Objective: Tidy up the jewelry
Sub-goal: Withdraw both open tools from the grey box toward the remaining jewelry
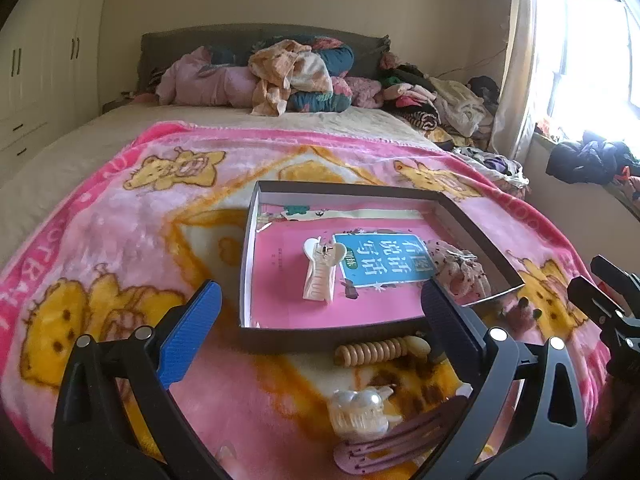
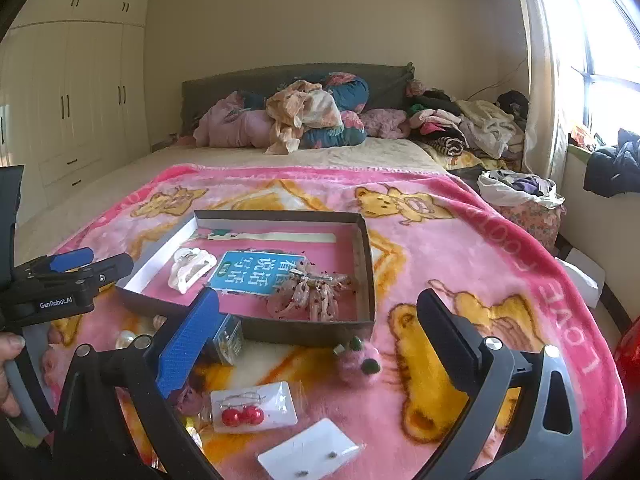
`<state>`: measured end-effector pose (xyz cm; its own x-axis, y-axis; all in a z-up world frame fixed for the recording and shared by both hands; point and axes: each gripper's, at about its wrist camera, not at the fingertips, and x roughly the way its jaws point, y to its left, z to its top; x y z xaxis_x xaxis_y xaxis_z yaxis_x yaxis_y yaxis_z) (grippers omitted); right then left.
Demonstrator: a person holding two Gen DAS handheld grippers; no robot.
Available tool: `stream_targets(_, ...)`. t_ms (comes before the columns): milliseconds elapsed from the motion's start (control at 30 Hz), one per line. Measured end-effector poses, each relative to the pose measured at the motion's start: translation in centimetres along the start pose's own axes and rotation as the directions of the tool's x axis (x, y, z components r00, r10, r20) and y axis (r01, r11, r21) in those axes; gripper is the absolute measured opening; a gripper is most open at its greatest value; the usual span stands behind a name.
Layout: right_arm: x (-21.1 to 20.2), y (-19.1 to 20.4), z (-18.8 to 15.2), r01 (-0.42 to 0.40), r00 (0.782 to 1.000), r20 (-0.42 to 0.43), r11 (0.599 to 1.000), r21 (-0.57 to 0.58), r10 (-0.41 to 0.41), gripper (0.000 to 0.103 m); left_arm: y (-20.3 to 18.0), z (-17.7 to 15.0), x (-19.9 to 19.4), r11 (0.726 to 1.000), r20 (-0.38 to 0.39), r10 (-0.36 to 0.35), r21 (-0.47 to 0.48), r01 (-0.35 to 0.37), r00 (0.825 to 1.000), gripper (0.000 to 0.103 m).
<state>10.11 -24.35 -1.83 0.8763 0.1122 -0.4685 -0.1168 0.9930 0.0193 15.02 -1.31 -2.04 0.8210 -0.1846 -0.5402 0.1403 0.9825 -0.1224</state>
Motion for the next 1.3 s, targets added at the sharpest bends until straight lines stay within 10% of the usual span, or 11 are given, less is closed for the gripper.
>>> stream_targets(1300,-5.8,1.4,-5.9,-0.064,0.996,-0.056,0.998,0.009,0.065,0.096,-1.0,-6.6,-4.0,0.996,-0.116,-0.07,0.048,0.076,0.991,0.091)
